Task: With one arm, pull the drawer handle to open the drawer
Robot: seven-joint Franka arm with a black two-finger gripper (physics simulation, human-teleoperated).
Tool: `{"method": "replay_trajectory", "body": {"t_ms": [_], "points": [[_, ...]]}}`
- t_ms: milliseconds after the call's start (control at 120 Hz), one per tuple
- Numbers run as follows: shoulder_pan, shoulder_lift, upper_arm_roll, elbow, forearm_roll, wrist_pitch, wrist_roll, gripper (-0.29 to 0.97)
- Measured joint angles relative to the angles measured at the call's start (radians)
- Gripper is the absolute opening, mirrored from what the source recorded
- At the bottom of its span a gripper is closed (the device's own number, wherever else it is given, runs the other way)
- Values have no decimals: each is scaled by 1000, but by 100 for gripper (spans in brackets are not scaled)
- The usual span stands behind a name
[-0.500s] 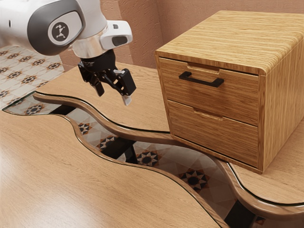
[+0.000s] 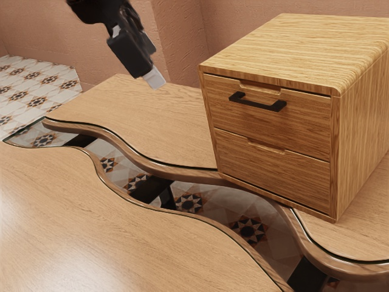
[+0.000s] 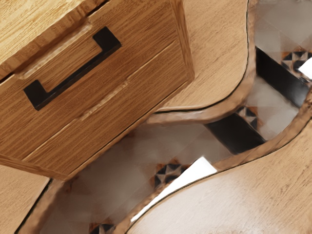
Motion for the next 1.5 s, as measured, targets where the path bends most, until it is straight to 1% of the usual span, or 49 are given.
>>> {"method": "replay_trajectory", "body": {"t_ms": [58,167,267,300,383,450,567,667,867,983,1050,1183,1267,1367,1500], "points": [[-38,-1,16,0,-22,-20,115,68],[5,4,22,-6,-42,-34,301,68],[37,-3,22,-143,-51,40,442,68],[38,-39,22,-214,-53,78,483,68],[21,-183,17,-416,-57,186,575,68],[15,-240,9,-488,-63,253,639,68],[13,-255,-16,-511,-70,325,732,68],[13,-231,-21,-513,-72,363,786,68],[21,-189,-17,-524,-67,407,845,68],[22,-187,-16,-554,-63,430,865,67],[21,-201,-18,-562,-62,438,862,62],[19,-216,-22,-581,-63,445,840,37],[18,-204,-39,-580,-64,455,818,26],[18,-176,-45,-576,-55,472,792,18],[19,-164,-45,-575,11,504,765,13]]}}
